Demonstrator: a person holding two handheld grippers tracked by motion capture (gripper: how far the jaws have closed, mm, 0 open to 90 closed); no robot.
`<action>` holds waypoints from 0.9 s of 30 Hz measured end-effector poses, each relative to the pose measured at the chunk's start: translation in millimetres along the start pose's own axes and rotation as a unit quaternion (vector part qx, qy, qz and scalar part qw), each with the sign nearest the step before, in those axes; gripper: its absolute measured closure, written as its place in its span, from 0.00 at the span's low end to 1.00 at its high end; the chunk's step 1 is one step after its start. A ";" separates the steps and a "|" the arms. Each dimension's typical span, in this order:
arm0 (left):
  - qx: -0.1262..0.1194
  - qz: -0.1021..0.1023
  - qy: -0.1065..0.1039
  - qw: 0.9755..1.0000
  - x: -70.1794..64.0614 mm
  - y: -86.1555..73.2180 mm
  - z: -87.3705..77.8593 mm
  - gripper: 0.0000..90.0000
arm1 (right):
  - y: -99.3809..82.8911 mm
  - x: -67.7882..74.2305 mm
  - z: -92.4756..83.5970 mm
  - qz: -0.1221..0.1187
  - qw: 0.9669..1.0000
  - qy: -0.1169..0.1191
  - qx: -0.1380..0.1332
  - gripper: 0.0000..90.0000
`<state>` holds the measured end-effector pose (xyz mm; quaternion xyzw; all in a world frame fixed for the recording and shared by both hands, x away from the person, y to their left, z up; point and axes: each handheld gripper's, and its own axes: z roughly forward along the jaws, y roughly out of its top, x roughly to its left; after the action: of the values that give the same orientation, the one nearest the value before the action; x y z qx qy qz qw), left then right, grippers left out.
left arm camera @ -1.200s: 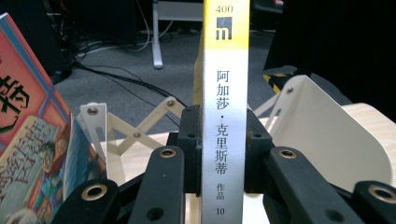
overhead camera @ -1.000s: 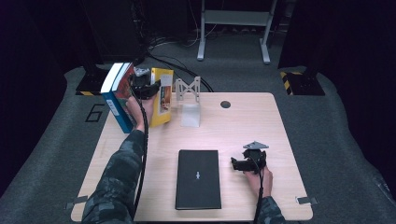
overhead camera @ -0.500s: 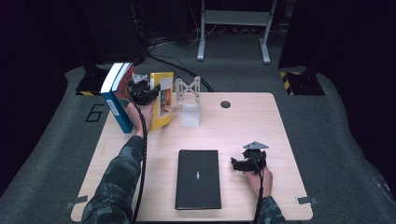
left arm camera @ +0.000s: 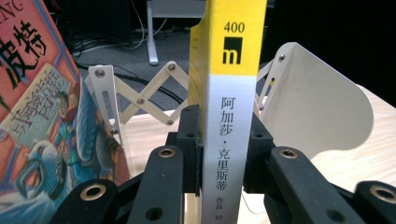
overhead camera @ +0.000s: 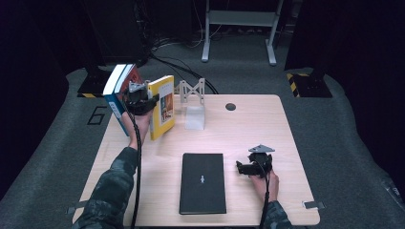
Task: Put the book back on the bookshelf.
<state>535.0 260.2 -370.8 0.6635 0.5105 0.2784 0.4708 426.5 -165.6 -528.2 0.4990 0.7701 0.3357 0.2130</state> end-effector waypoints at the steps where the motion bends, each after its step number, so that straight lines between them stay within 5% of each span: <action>1: 0.001 0.000 -0.001 1.000 0.0 -0.5 -1.2 0.82 | 0.1 0.1 0.0 0.001 1.000 0.000 0.000 0.10; 13: 0.027 0.027 -0.022 0.999 -4.1 -16.2 -25.1 0.82 | -0.1 0.0 0.1 0.000 1.000 0.001 0.000 0.10; 27: 0.051 0.028 -0.032 0.998 4.8 -38.5 -47.9 0.82 | 0.1 0.2 0.0 0.001 1.000 0.000 0.000 0.10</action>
<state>479.9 282.5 -387.1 0.7092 0.4898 0.2437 0.4446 426.5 -165.4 -528.1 0.4994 0.7698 0.3358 0.2125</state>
